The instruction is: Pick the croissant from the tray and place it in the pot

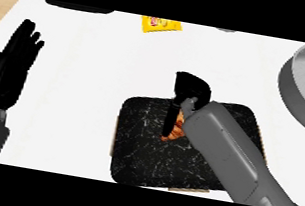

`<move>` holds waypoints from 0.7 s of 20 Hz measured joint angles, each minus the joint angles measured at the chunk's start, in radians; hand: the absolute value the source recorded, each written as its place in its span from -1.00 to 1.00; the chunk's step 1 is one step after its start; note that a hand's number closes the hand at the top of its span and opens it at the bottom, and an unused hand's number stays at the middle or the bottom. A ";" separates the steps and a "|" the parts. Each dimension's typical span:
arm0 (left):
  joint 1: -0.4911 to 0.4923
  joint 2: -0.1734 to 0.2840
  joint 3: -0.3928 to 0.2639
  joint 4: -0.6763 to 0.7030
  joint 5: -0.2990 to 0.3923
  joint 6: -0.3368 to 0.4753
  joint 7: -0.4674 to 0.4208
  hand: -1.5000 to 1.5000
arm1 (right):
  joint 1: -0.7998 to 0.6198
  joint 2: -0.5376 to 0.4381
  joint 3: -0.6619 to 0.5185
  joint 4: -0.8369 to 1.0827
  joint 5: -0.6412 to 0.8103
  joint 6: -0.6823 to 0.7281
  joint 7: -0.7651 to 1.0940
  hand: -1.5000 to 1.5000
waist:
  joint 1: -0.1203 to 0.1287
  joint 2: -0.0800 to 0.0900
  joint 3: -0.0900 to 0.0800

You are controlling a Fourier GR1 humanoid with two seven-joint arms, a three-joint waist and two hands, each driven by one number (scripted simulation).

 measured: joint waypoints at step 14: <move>0.014 -0.040 0.018 0.006 -0.030 -0.021 -0.012 0.00 | 0.110 0.046 -0.002 0.026 0.136 0.006 -0.026 -1.00 | -0.003 0.001 0.000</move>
